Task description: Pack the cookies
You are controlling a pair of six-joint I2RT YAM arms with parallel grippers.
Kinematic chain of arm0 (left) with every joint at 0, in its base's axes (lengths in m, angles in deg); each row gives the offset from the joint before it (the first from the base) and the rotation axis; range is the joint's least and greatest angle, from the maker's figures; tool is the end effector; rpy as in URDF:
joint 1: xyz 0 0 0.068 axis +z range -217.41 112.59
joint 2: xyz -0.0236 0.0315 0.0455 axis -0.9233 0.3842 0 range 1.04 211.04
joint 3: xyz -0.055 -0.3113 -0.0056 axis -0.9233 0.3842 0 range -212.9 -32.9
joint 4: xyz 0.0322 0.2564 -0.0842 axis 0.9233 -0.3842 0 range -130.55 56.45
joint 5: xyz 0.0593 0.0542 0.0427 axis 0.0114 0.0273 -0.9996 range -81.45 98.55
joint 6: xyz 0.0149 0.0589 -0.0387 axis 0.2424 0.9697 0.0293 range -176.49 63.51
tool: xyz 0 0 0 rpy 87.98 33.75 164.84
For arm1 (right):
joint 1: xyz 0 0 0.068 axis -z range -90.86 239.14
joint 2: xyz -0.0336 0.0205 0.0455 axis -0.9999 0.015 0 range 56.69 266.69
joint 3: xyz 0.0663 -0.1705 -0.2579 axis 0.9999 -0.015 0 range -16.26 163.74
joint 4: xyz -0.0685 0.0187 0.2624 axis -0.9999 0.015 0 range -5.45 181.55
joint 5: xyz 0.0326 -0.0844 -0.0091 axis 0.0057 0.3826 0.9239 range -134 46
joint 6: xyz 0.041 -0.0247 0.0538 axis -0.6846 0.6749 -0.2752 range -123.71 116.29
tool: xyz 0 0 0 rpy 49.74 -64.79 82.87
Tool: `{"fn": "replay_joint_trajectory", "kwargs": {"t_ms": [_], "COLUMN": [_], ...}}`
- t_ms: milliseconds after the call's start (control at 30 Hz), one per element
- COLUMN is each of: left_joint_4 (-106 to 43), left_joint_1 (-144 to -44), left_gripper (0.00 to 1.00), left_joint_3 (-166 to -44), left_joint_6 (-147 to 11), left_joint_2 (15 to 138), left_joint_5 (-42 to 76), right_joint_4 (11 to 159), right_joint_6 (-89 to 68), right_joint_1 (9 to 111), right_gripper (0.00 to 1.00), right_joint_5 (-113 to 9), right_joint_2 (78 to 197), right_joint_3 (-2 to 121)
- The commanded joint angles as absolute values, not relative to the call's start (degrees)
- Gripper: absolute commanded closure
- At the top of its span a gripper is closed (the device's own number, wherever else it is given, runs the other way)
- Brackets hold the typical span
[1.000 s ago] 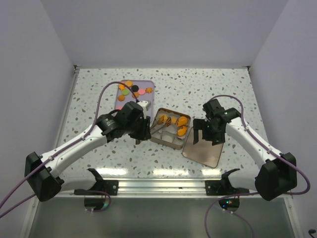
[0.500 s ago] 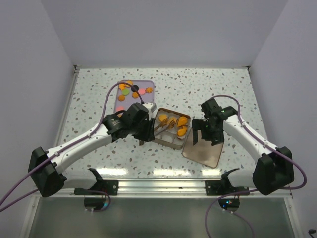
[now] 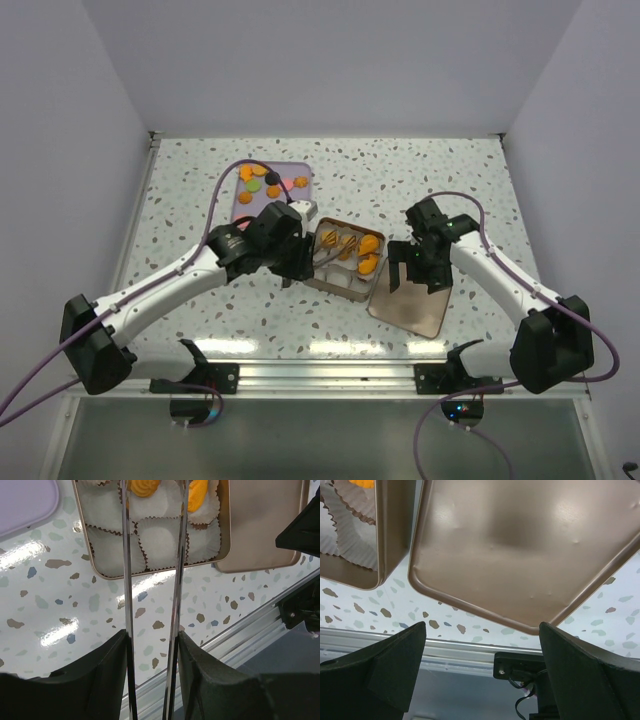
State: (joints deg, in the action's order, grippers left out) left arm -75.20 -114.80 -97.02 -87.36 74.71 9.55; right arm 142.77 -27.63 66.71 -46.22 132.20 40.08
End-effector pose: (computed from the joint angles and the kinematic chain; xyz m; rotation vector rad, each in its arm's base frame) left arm 0.1884 -0.2064 0.3222 0.3762 2.5368 -0.5874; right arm 0.2150 0.0912 0.2546 0.0320 2.9488 0.1808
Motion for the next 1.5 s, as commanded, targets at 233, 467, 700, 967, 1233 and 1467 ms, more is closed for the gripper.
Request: {"fn": "replay_joint_trajectory", "kwargs": {"t_ms": [233,467,700,967,1233,1467], "left_joint_4": [-83.7,-88.3,-89.8,-86.6,-86.2,-86.0], "left_joint_1": [-113.3,-103.4,-95.4,-90.7,-88.2,-86.9], "left_gripper": [0.52,0.52,0.51,0.51,0.51,0.52], "left_joint_3": [-109.3,-109.4,-110.4,-116.9,-121.9,-125.1], "left_joint_6": [-85.9,-84.4,-84.3,-81.1,-79.5,-77.8], "left_joint_2": [73.4,72.9,77.6,91.0,99.6,104.3], "left_joint_5": [-0.2,-0.2,-0.8,0.7,0.6,2.1], "right_joint_4": [142.7,142.2,142.2,144.5,148.3,151.7], "right_joint_6": [-27.6,-28.7,-28.7,-30.4,-32.5,-32.4], "right_joint_1": [66.8,66.8,66.8,66.8,66.8,66.8], "right_gripper": [0.01,0.01,0.01,0.01,0.01,0.01], "right_joint_5": [-45.0,-46.5,-50.1,-50.2,-48.9,-45.9], "right_joint_2": [130.4,128.9,128.1,125.9,122.6,120.9], "right_joint_3": [41.7,39.6,38.7,39.5,41.5,42.3]}}
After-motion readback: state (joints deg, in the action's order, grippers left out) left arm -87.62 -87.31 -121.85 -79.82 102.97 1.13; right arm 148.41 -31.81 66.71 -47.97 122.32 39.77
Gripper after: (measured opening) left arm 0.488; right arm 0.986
